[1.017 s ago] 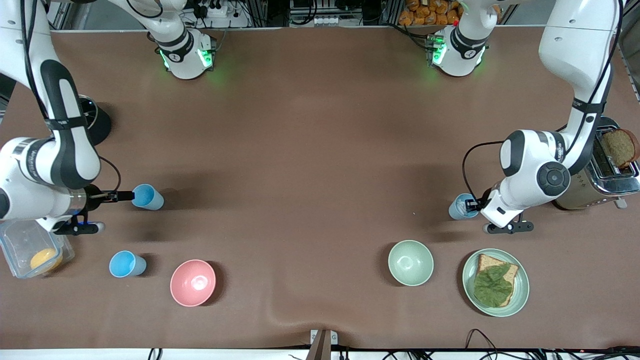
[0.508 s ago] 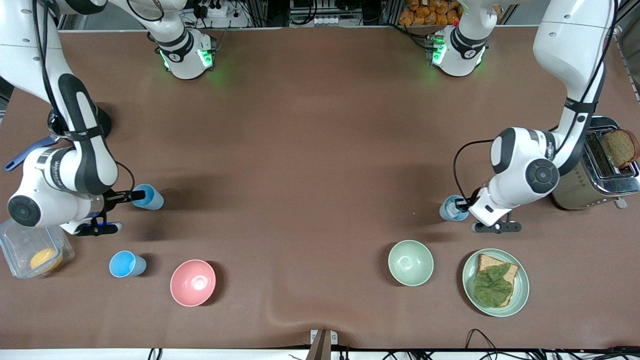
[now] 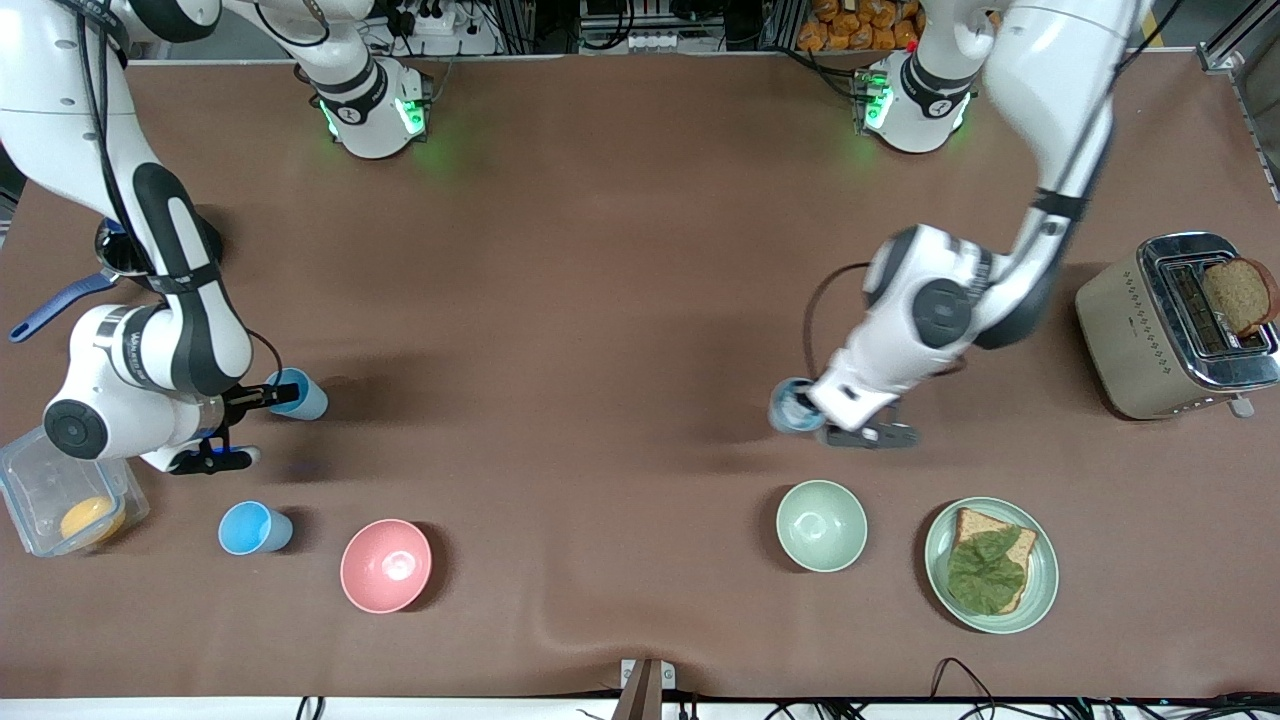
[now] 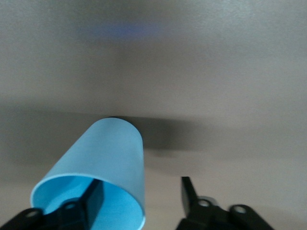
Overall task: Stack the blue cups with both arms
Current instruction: 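Grasp the tissue cup with the left gripper while the right gripper lifts the empty cup, then carry both cups toward the table middle, bringing the cups together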
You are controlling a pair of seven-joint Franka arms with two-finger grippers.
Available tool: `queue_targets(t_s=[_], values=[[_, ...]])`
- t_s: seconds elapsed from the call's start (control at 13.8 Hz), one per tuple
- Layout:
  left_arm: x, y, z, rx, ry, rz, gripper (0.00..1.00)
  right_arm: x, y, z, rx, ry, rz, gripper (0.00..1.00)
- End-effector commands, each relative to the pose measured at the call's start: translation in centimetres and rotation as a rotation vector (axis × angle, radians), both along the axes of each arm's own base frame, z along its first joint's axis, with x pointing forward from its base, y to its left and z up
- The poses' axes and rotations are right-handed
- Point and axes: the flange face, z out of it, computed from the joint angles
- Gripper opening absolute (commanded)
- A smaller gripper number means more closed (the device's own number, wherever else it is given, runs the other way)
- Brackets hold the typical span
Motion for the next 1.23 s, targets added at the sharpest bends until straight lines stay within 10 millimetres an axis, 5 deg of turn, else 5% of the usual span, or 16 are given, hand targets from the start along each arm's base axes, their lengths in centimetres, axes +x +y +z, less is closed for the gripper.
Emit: queue_targets(t_s=[0.0, 0.15, 0.44, 0.73, 1.02, 1.09, 1.16], values=[[-0.4, -6.4, -1.3, -0.018, 0.005, 0.07, 0.0, 0.3, 0.4, 0.2, -0.014, -0.001, 0.027, 0.0], [-2.0, -10.2, -3.3, -0.022, 0.021, 0.095, 0.0, 0.3, 0.4, 0.2, -0.024, 0.0, 0.038, 0.0], [-4.7, -14.2, -5.7, -0.041, 0.021, 0.118, 0.0, 0.3, 0.2, 0.2, -0.026, 0.0, 0.04, 0.0], [-6.5, -16.3, -6.3, -0.03, 0.012, 0.149, 0.0, 0.5, 0.1, 1.4, -0.009, -0.012, 0.075, 0.0], [-7.9, -18.0, -6.0, -0.031, 0.013, 0.145, 0.0, 1.0, 0.8, 5.4, 0.011, -0.055, 0.117, 0.0], [-7.8, -18.0, -5.6, -0.036, 0.014, 0.183, 0.12, 1.0, 1.3, 6.7, 0.013, -0.06, 0.129, 0.0], [-7.7, -18.0, -5.5, -0.037, 0.016, 0.22, 0.99, 1.2, 2.4, 7.9, 0.013, -0.064, 0.147, 0.0]])
